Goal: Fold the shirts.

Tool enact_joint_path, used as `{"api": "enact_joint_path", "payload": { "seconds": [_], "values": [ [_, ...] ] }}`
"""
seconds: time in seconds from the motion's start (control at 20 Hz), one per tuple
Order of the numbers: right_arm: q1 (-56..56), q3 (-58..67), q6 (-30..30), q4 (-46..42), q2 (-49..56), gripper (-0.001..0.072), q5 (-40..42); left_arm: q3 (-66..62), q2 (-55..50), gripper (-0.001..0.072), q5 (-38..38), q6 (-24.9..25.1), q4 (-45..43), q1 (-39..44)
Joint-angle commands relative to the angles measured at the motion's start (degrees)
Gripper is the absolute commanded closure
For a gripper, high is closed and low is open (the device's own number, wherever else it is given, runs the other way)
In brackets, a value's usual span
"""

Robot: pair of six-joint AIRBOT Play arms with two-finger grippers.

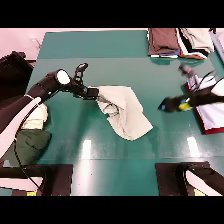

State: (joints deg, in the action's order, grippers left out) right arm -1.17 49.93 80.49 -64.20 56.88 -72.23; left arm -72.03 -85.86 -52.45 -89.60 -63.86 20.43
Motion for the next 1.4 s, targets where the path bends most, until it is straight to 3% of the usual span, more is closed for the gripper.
{"api": "enact_joint_path", "payload": {
  "seconds": [0.0, 0.25, 0.35, 0.45, 0.65, 0.9, 1.15, 1.35],
  "values": [
    [-0.2, -12.2, -2.4, 7.8, 5.2, 0.0198, 5.4, -0.1, 0.3, 0.0683, -1.1, 0.1, -2.2, -0.2],
    [-4.3, -9.7, -4.3, 12.2, 15.4, 0.0229, 10.4, -0.1, 0.3, 0.0683, -1.3, 0.1, -3.5, -0.2],
    [-6.1, -7.2, -4.3, 11.8, 17.9, 0.0417, 12.1, -0.1, 0.3, 0.0683, -1.5, 0.1, -3.7, -0.2],
    [-6.7, -4.9, -4.5, 11.6, 18.8, 0.0691, 14.1, -0.1, 0.4, 0.0683, -1.8, 0.0, -5.4, -0.3],
    [-3.7, 3.3, -4.4, 6.8, 13.9, 0.0691, 12.5, -0.1, 4.2, 0.0683, -2.7, 0.1, -6.8, -5.7],
    [4.7, 18.7, -4.5, 2.6, 1.6, 0.0691, 7.6, -0.1, 18.1, 0.0683, -1.5, 0.1, -10.7, -14.3],
    [11.0, 32.4, -4.5, 2.6, -7.5, 0.0691, 3.1, -4.8, 33.3, 0.0683, -1.7, 2.3, -13.5, -15.0],
    [15.7, 41.6, -4.5, 2.5, -12.3, 0.0691, -0.7, -17.1, 40.6, 0.0683, -5.6, 4.3, -13.3, -15.0]
  ]
}}
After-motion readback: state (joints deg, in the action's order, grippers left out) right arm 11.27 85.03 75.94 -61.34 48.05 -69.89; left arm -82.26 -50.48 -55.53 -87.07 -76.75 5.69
